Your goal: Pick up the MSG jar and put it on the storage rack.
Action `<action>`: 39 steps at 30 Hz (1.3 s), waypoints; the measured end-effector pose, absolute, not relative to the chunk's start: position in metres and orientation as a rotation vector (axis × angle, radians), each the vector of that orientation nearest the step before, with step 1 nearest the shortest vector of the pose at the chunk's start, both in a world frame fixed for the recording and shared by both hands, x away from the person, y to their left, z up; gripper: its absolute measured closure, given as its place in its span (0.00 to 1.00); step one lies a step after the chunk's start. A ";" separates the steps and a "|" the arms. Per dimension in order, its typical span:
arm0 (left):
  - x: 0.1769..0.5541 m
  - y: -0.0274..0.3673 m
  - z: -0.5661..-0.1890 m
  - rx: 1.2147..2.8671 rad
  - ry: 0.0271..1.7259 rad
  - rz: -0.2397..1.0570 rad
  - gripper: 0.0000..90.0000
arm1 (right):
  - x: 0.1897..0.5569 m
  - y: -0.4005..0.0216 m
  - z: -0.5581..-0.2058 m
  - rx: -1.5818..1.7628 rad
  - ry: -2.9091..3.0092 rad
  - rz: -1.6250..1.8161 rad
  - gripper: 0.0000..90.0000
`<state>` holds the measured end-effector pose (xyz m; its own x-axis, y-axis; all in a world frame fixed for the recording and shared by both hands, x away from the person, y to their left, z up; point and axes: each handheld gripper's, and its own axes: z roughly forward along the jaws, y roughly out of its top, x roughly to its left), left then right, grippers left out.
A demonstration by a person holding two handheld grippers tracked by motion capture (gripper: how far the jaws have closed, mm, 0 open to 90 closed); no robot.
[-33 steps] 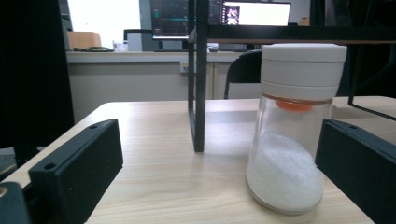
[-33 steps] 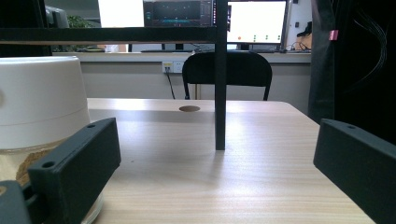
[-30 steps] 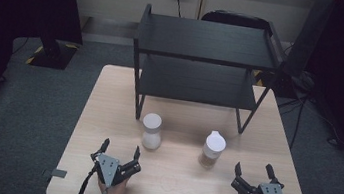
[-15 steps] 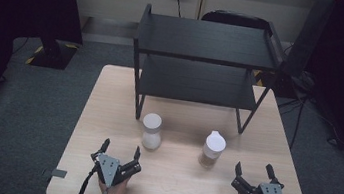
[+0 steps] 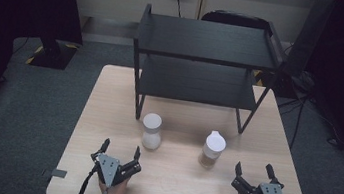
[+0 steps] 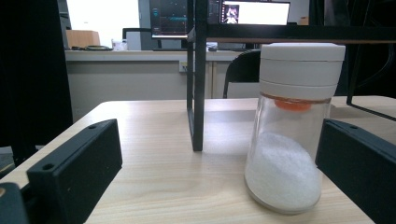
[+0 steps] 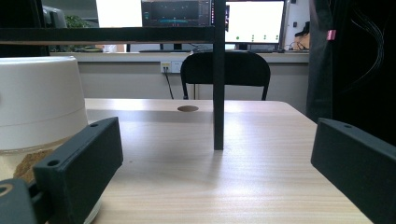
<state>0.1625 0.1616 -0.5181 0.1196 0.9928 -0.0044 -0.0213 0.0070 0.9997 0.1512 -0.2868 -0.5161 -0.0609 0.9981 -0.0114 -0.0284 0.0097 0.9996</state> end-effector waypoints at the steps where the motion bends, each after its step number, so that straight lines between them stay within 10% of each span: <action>1: 0.162 0.162 -0.518 1.244 1.107 1.126 0.00 | 0.151 -0.287 -0.516 1.151 1.238 1.260 0.01; 39: 0.182 0.147 -0.472 1.277 1.042 0.984 0.00 | 0.151 -0.287 -0.516 1.150 1.239 1.260 0.01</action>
